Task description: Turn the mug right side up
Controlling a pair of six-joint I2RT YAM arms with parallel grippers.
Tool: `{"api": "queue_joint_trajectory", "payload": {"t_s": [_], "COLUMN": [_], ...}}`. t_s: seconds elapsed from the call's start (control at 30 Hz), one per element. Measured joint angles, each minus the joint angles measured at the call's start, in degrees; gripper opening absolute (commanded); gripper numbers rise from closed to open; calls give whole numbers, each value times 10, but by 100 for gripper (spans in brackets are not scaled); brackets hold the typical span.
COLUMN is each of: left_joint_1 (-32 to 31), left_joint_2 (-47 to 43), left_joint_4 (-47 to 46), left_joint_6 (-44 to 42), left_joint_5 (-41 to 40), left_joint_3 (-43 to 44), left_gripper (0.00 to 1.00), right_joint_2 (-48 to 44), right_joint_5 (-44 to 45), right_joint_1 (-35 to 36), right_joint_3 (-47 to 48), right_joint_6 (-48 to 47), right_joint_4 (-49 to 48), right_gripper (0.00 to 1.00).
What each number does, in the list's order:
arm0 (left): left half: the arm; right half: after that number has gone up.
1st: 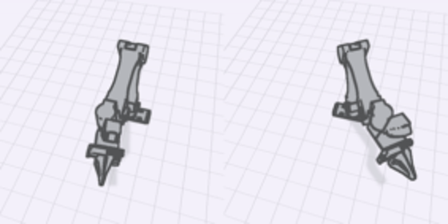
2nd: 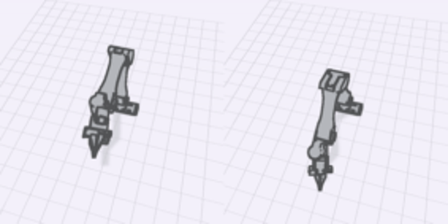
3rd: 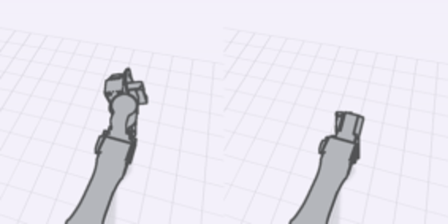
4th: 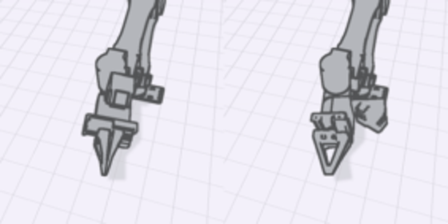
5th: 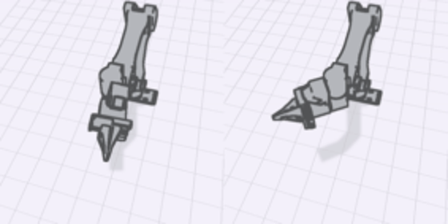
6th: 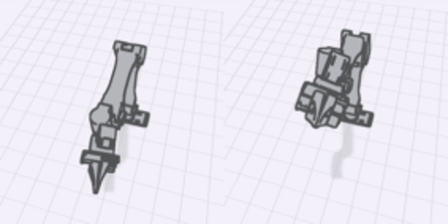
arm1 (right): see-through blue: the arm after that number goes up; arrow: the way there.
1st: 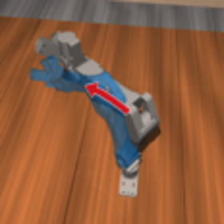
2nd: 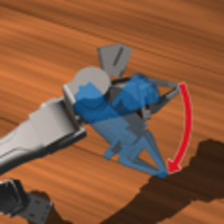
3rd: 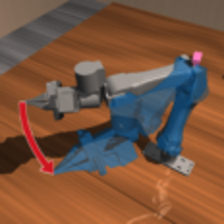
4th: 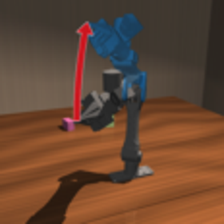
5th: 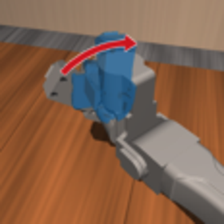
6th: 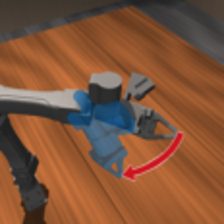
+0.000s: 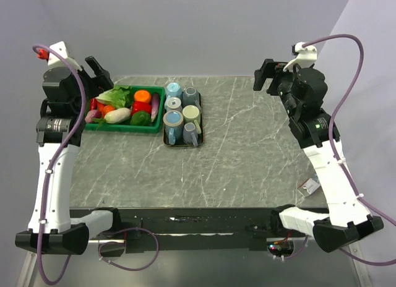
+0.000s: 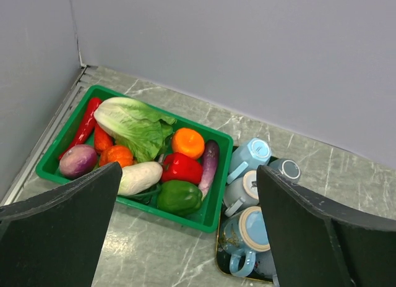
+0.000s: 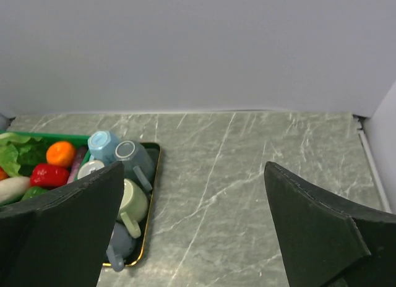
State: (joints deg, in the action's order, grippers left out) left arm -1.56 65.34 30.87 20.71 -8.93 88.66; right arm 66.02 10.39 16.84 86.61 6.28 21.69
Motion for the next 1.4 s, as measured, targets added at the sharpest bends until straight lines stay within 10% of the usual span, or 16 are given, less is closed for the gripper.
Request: {"api": "queue_joint_trajectory", "payload": {"t_s": [0.57, 0.93, 1.4], "left_joint_1": [0, 0, -4], "left_joint_2": [-1, -2, 19], "left_joint_4": [-7, -44, -120], "left_joint_6": [15, 12, 46], "left_joint_5": [-10, 82, 204], "left_joint_3": [-29, -135, -229], "left_gripper": [96, 96, 96], "right_joint_2": [9, 63, 224], "right_joint_5": [-30, -196, -243], "right_joint_1": [-16, -13, 133], "right_joint_3": [0, -9, -84], "right_joint_6": [45, 54, 76], "right_joint_4": [23, 62, 41], "right_gripper": [100, 100, 100]}}
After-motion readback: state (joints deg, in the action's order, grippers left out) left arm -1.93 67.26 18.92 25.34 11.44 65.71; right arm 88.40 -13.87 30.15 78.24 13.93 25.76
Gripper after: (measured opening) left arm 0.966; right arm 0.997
